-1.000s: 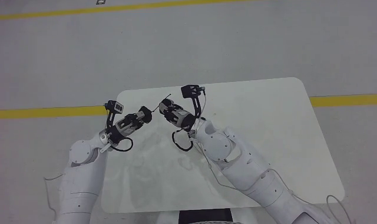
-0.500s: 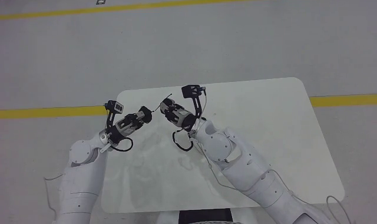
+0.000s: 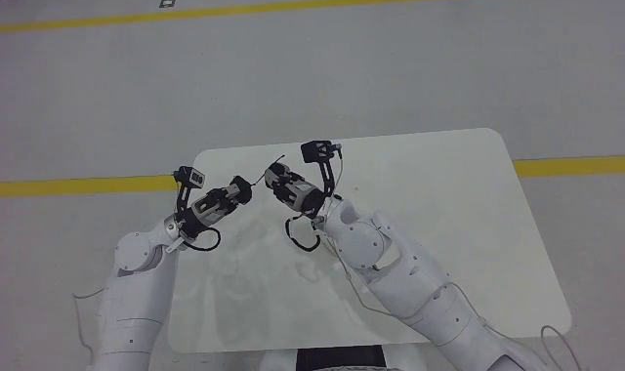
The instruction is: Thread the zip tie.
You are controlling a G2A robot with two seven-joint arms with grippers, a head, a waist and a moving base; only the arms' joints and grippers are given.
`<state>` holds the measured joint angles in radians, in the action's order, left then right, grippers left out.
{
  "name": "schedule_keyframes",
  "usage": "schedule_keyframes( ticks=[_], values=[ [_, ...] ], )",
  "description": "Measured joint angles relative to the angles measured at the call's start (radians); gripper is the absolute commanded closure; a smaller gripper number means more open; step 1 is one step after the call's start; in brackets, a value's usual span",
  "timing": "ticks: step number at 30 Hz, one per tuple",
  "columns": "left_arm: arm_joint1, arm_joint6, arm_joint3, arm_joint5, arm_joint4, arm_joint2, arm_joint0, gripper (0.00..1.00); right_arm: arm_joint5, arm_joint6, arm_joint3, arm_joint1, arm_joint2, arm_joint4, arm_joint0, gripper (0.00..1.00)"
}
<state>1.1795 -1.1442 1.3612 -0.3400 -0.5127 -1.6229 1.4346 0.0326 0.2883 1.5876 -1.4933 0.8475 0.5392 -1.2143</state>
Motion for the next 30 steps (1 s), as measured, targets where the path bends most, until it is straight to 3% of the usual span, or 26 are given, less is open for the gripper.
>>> schedule_keyframes(
  ticks=[30],
  values=[
    [0.000, 0.000, 0.000, 0.000, 0.000, 0.000, 0.000, 1.00, 0.014, -0.006, -0.003, -0.009, -0.007, 0.021, -0.007, 1.00]
  ],
)
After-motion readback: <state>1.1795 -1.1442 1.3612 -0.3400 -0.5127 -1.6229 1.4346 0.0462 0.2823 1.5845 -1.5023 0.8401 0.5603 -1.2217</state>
